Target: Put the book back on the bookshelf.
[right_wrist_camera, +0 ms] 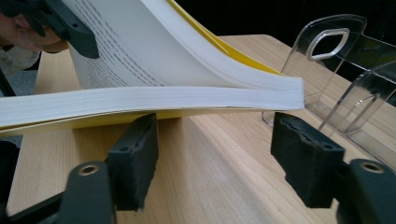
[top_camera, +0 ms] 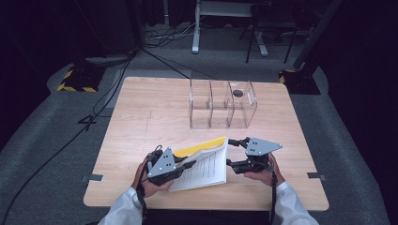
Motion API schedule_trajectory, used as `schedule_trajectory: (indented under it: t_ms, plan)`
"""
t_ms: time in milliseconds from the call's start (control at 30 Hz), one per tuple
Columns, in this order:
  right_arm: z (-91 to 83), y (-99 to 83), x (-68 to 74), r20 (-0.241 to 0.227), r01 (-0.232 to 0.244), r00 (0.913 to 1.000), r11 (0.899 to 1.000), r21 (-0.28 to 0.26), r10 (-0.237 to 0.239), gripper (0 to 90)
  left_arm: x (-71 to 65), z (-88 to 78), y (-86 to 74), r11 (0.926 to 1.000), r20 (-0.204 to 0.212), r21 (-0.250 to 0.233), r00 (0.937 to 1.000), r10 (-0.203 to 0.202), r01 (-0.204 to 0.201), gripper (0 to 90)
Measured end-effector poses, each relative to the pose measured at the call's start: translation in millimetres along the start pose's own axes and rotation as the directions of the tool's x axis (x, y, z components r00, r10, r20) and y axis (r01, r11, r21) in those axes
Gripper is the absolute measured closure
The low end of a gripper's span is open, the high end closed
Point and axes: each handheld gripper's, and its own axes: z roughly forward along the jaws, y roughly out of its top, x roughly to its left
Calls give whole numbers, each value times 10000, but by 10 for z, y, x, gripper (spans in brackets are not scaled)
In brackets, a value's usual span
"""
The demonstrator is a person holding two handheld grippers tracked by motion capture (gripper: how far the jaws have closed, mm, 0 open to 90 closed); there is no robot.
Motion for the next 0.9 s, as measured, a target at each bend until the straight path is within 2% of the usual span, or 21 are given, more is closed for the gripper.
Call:
schedule_trajectory:
  t_ms: [67, 167, 233, 300, 433, 467, 567, 633, 700, 767, 800, 900]
  plan:
    - [-25, 7, -9, 34, -80, 10000, 9999, -67, 81, 302, 20, -16, 31, 9994, 217, -310, 9997, -144, 151, 835]
    - [-55, 10, -35, -16, -182, 9998, 9998, -109, 182, 267, 37, -24, 79, 9959, 823, -844, 9963, -257, 327, 835]
    - [-68, 1, -68, -262, -238, 9994, 9997, -61, 236, 237, 31, -7, 114, 9941, 1243, -1016, 9919, -264, 392, 835]
    - [-93, -5, -93, -478, -303, 9984, 9995, -66, 300, 234, 33, 13, 138, 9937, 1397, -1066, 9900, -200, 352, 834]
    - [-147, 11, -71, -634, -56, 9980, 9999, -147, 47, 283, 81, 15, 119, 9959, 1176, -865, 9929, -164, 266, 833]
    - [-163, 28, -54, -681, -3, 9977, 9996, -279, -16, 294, 94, 8, 94, 9962, 1124, -803, 9933, -259, 350, 832]
    - [-173, 91, -25, -520, 29, 9986, 9992, -390, -49, 295, 128, -31, 12, 9968, 888, -671, 9953, -380, 440, 826]
    - [-143, 140, 3, -484, 228, 9985, 9989, -407, -248, 323, 128, -66, -36, 9969, 843, -584, 9953, -484, 534, 821]
    - [-117, 174, 22, -492, 308, 9982, 9986, -422, -329, 331, 123, -83, -47, 9977, 845, -512, 9957, -389, 433, 824]
    - [-104, 189, 24, -522, 315, 9981, 9985, -438, -337, 330, 114, -88, -44, 9983, 930, -413, 9950, -374, 414, 828]
    - [-89, 206, 25, -544, 334, 9979, 9984, -455, -358, 313, 116, -80, -47, 9986, 1126, -379, 9931, -318, 363, 828]
    - [-5, 229, 5, -667, 355, 9971, 9993, -88, -360, 221, 150, -72, -80, 9978, 1601, -435, 9862, -426, 502, 829]
